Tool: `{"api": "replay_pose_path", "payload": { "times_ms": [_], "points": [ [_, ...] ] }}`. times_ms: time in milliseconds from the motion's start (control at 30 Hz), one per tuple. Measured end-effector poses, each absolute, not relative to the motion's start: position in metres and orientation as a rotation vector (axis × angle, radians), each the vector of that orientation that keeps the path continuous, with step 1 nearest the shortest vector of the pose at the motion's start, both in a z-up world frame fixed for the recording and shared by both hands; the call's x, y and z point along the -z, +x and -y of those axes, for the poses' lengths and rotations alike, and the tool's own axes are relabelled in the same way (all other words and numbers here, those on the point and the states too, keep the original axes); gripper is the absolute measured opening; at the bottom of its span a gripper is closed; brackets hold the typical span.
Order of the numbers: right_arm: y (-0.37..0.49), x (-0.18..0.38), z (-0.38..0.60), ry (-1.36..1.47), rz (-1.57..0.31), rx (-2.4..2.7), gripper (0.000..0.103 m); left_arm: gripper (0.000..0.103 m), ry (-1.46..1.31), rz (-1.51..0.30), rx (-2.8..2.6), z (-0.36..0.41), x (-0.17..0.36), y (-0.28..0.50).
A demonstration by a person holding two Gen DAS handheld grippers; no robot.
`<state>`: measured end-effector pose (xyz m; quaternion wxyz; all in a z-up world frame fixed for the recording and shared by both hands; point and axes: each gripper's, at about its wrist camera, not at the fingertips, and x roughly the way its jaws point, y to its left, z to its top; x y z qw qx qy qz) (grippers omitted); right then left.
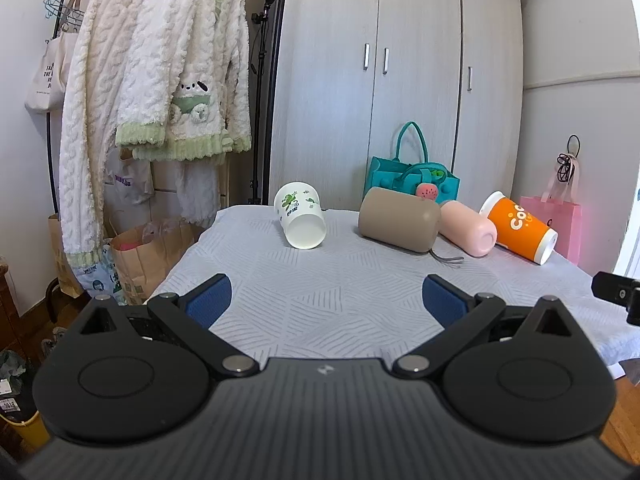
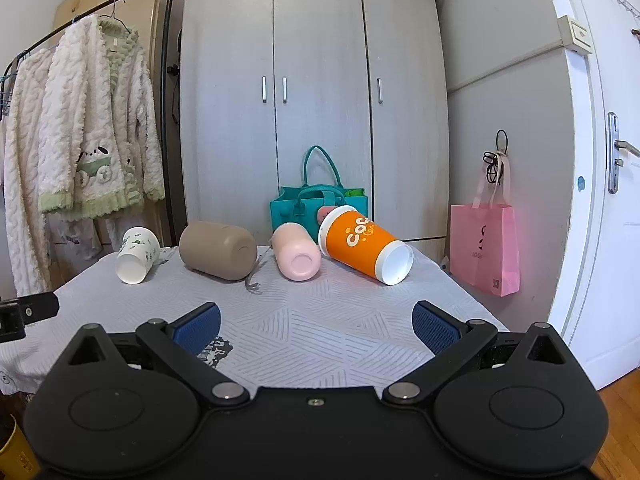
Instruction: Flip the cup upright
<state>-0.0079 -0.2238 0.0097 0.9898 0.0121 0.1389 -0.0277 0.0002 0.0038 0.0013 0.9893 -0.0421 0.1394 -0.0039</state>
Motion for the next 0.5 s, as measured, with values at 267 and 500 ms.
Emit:
{"api": "replay_pose_path", "payload": {
  "times_ms": [267, 500],
  "points": [
    [-0.0074, -0.0091, 0.2234, 0.023, -0.281, 0.056, 0.103, 0.103, -0.102, -0.280, 0.011, -0.0048, 0.0021, 0.0013],
    [-0.0072, -0.0093, 0.2237, 0.025, -0.285, 0.055, 0.103, 0.103, -0.106, -0.282, 0.011, -0.0055, 0.0035, 0.0011]
  ]
}}
